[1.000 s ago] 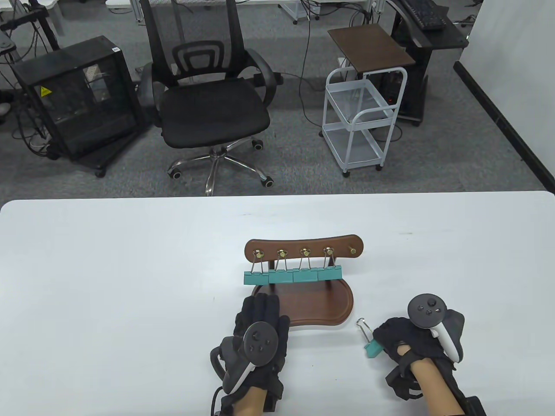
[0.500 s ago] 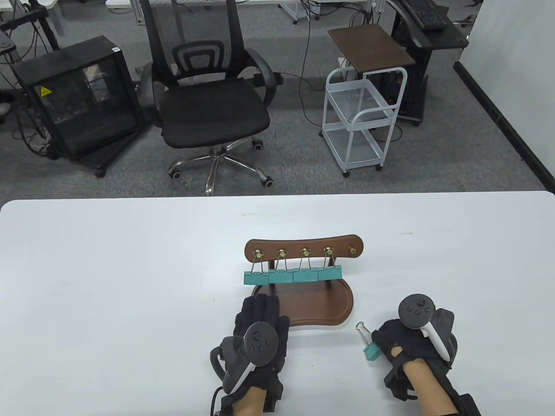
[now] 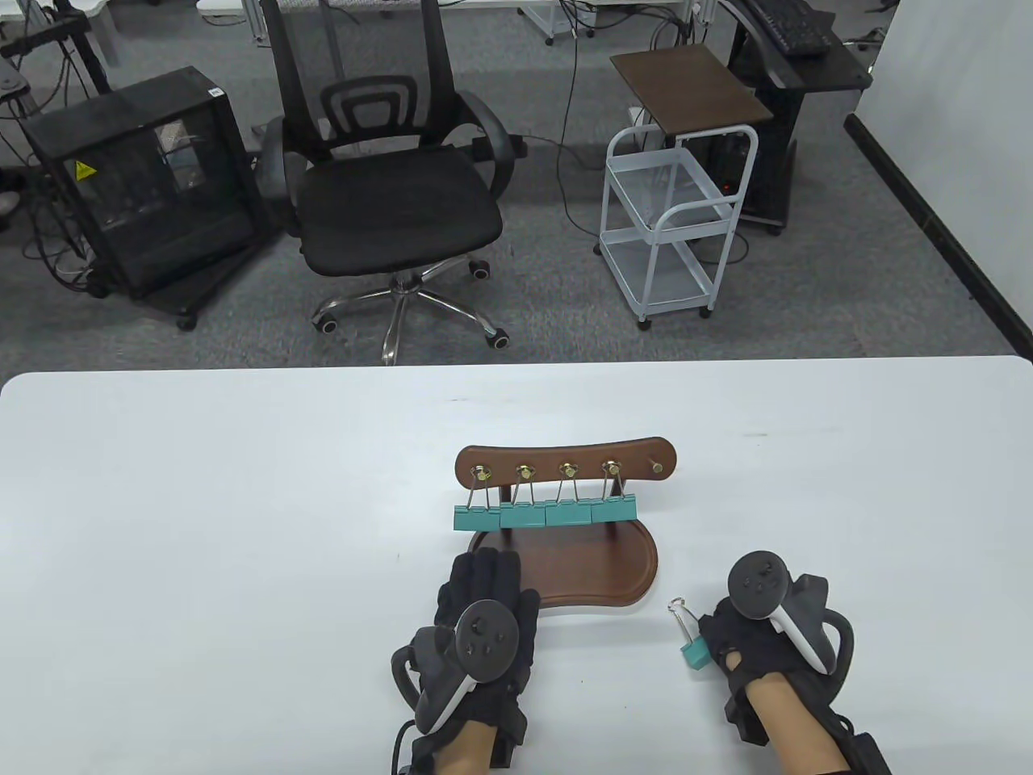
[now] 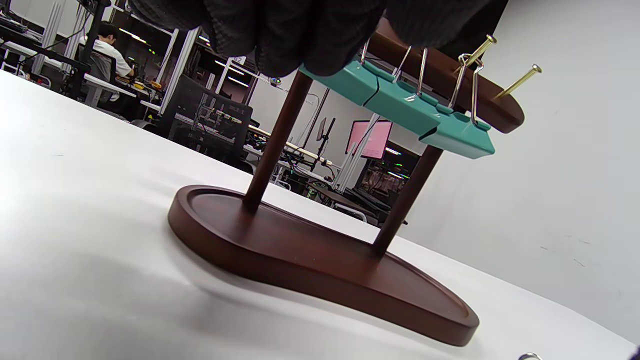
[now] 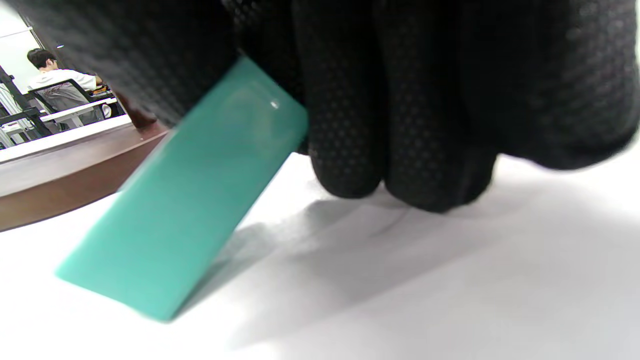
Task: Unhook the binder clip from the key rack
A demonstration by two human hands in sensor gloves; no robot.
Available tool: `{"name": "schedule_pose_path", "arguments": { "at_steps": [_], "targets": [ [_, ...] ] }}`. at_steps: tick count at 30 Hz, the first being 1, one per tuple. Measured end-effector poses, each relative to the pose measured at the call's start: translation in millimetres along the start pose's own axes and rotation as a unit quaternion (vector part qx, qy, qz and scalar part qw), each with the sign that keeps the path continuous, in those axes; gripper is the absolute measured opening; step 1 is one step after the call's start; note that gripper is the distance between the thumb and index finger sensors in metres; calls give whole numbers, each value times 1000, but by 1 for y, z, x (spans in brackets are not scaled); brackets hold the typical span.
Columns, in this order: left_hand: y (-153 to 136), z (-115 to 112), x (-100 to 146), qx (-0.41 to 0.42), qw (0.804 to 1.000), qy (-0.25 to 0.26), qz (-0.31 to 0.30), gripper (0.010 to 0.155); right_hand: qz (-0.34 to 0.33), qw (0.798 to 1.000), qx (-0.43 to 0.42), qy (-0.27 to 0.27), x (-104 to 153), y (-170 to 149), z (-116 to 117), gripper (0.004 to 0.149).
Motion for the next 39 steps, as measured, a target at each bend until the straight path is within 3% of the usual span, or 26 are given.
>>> {"name": "schedule_pose_path", "arguments": {
  "at_steps": [20, 27, 32, 39],
  "targets": [
    [0, 1, 0, 5, 1000, 3, 1, 61, 13, 1000, 6, -3, 2, -6, -2, 43],
    [0, 1, 0, 9, 1000, 4, 0, 61, -11, 996, -48, -78, 8, -5, -21, 45],
    [0, 1, 0, 9, 1000, 4, 0, 61, -58, 976, -140, -154, 15, 4, -36, 53],
    [-1, 1, -1, 13, 1000, 4, 1, 61, -98, 948, -247, -177, 8, 21, -43, 58]
  ]
}}
Point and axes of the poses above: the tracker on the back of each hand, its own y axis roughly to the thumb side, its own x axis roughly from the fingertips to the wrist, z = x × y, the point moved 4 cm from there along -x, roughly from the wrist to the fingertips
